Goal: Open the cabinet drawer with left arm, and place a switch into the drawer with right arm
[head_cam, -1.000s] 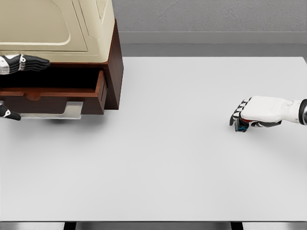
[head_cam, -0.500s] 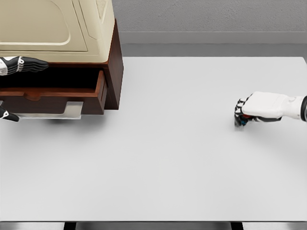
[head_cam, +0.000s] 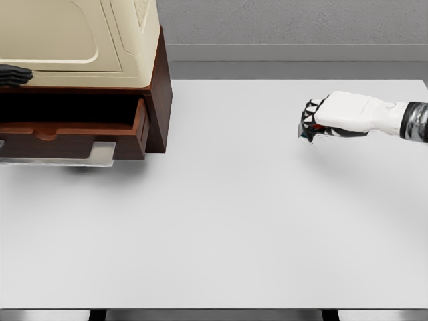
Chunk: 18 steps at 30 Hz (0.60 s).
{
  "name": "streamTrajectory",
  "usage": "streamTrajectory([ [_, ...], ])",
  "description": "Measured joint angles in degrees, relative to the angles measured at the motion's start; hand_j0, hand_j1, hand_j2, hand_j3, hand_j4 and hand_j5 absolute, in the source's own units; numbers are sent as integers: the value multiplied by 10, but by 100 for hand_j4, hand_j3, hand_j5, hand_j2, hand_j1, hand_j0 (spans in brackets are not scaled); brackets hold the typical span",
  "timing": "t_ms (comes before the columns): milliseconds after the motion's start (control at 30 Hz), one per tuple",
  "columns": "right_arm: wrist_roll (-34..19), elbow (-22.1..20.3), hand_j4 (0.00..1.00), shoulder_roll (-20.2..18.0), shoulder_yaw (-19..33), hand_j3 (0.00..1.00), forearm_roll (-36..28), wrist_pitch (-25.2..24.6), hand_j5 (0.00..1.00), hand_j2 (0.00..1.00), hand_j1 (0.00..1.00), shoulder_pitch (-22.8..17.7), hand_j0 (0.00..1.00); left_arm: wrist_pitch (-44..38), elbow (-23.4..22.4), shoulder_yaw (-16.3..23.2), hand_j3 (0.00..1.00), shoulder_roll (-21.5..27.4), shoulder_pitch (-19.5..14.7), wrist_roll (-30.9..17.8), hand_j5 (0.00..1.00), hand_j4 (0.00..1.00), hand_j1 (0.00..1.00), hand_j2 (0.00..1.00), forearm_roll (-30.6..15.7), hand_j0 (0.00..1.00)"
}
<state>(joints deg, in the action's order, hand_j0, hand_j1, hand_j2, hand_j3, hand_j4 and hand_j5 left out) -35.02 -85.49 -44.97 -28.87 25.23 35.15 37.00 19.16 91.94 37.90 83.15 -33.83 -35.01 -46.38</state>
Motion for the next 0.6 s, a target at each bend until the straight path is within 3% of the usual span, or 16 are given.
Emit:
streamTrajectory([
  [600, -1, 0, 32, 116, -32, 32, 3, 1, 32, 32, 32, 99, 32, 1, -15, -1, 100, 0, -1, 0, 100, 100, 100, 100, -1, 100],
])
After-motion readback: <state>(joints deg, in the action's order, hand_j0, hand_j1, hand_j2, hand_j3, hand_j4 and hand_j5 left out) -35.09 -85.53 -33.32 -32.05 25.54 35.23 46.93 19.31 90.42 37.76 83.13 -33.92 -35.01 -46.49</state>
